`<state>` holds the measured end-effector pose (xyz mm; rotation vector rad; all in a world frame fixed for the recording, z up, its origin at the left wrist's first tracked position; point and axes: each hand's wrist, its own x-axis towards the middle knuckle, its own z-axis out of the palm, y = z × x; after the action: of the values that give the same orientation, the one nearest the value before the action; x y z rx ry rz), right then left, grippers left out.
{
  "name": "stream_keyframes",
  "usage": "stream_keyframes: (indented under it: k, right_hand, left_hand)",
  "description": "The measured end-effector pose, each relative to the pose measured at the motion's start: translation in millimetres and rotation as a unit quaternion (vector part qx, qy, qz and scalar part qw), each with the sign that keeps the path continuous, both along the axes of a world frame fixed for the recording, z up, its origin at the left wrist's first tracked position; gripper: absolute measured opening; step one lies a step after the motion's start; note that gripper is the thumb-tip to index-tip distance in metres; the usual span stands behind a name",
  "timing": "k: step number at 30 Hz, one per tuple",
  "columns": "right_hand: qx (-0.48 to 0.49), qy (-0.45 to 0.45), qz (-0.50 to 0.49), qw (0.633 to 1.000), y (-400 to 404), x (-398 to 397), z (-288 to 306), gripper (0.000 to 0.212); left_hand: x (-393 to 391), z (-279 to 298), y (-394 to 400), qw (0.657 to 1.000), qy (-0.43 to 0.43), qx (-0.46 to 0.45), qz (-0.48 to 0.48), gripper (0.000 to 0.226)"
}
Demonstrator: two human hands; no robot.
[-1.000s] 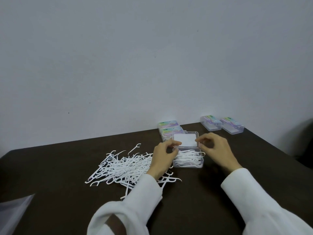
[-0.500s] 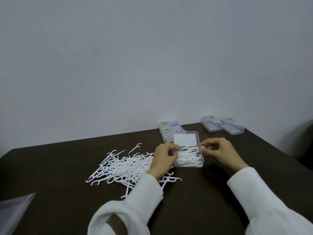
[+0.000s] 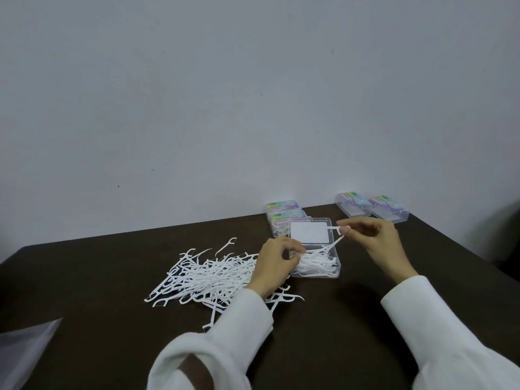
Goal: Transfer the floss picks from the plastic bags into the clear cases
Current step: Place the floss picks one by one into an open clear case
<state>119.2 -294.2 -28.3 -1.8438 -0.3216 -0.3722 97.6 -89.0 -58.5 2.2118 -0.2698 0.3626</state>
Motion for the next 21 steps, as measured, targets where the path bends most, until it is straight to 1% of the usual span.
stream_keyframes:
  k: [8,14,16,19,21]
  right_hand:
    - [0.111,-0.012,-0.057,0.992,-4.7,2.0,2.9,0.018]
    - [0.123,0.026,-0.038,0.991,3.6,-0.2,-2.1,0.016]
    - [0.073,0.038,-0.026,0.996,7.9,-0.3,-7.1,0.014]
    - [-0.072,0.057,0.026,0.995,14.3,-0.9,-13.4,0.011]
    - [-0.134,0.051,0.048,0.989,18.0,-1.4,-15.6,0.011]
  left_hand:
    - [0.2,-0.7,0.2,1.000,0.002,0.002,0.001,0.014]
    - [0.1,-0.7,0.1,1.000,0.008,0.001,-0.001,0.012]
    - [-0.2,0.5,0.4,1.000,0.007,-0.007,0.009,0.011]
    - [-1.0,1.7,1.5,0.998,0.017,-0.048,0.031,0.016]
    - [-1.0,1.8,2.0,0.997,0.020,-0.064,0.035,0.021]
